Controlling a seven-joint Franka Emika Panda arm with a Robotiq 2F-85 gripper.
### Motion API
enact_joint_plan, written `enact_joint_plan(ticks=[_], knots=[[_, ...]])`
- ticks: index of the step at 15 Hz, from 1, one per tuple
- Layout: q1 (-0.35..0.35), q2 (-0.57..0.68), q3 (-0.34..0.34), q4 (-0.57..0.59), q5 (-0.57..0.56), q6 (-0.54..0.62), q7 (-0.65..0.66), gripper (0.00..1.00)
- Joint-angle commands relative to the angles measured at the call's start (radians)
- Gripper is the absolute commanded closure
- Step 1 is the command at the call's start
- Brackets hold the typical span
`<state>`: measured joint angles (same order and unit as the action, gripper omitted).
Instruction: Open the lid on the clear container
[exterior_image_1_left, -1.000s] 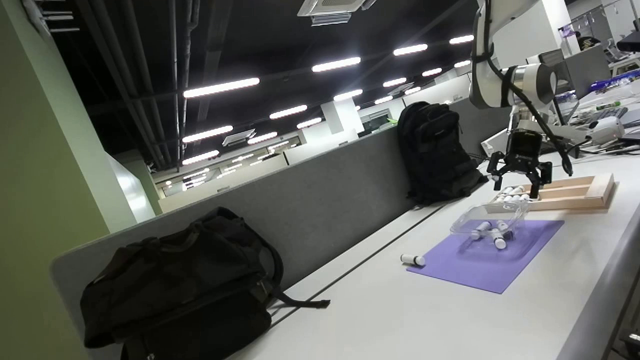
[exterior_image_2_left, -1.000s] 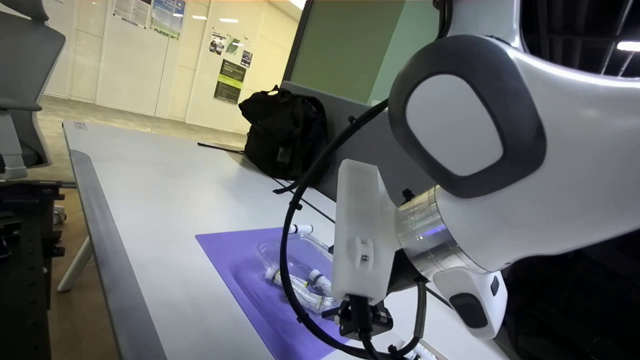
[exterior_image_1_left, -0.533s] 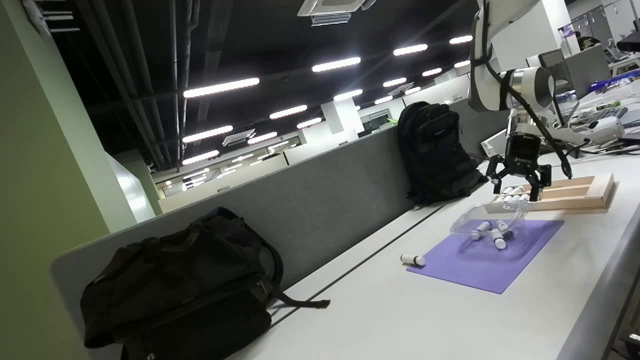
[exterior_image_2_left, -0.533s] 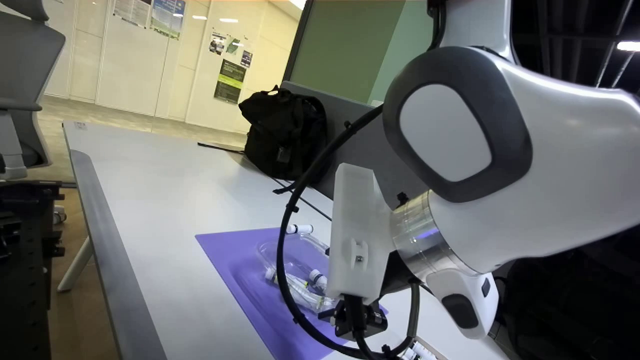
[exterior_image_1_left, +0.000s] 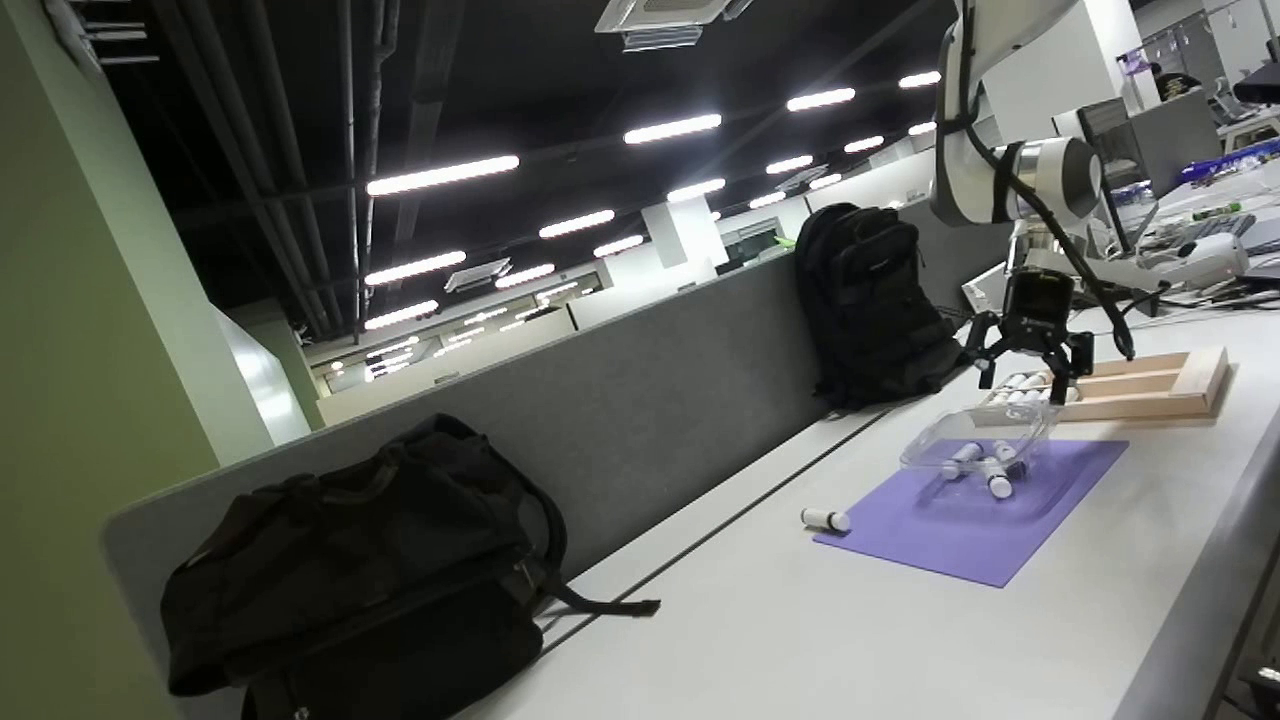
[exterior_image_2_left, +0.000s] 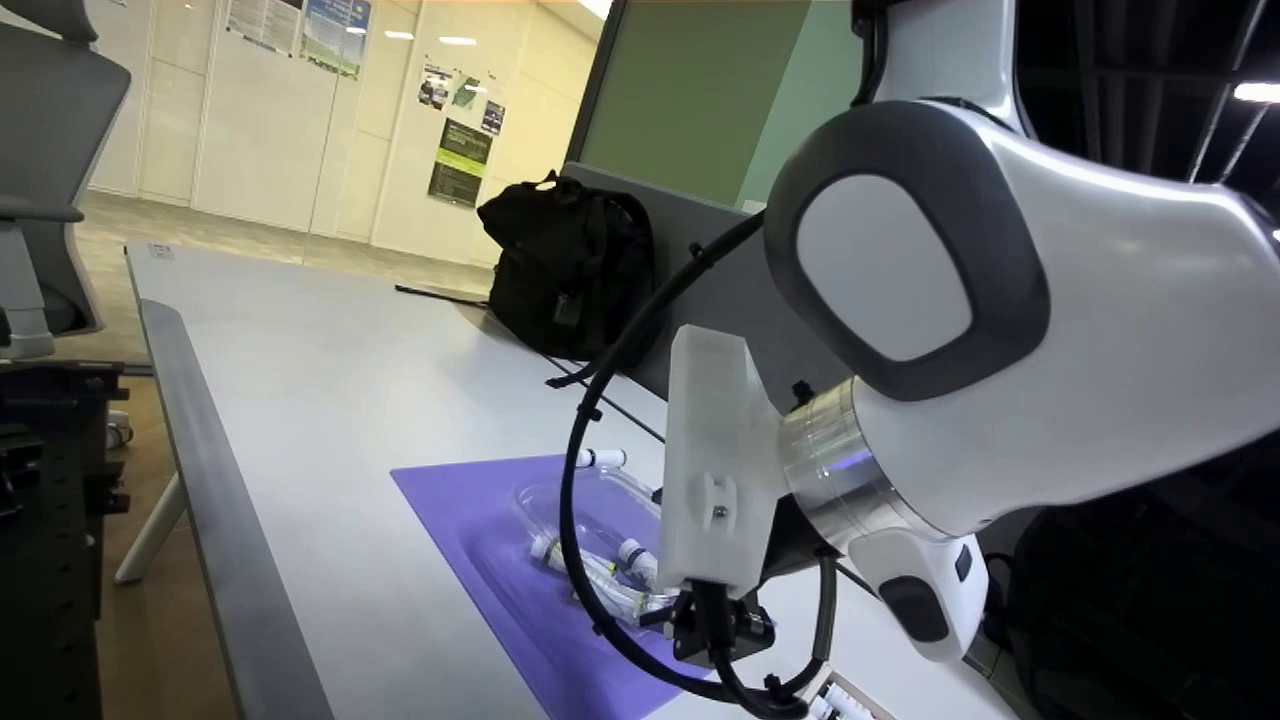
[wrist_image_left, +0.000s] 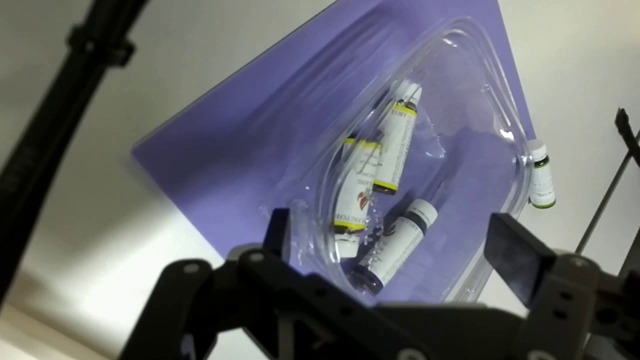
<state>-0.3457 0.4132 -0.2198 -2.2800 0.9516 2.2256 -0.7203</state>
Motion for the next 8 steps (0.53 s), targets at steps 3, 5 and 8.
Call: enact_joint_plan(ticks=[3,5,8], knots=[[-0.026,-0.023,0.018,0.003,0.074,-0.026,-0.079,0.00],[-0.024,-0.020,0.013,0.004,0.093,-0.030,-0.095,0.00],[-0.026,-0.026,0.011,0.002,0.127,-0.046,-0.141,0.00]])
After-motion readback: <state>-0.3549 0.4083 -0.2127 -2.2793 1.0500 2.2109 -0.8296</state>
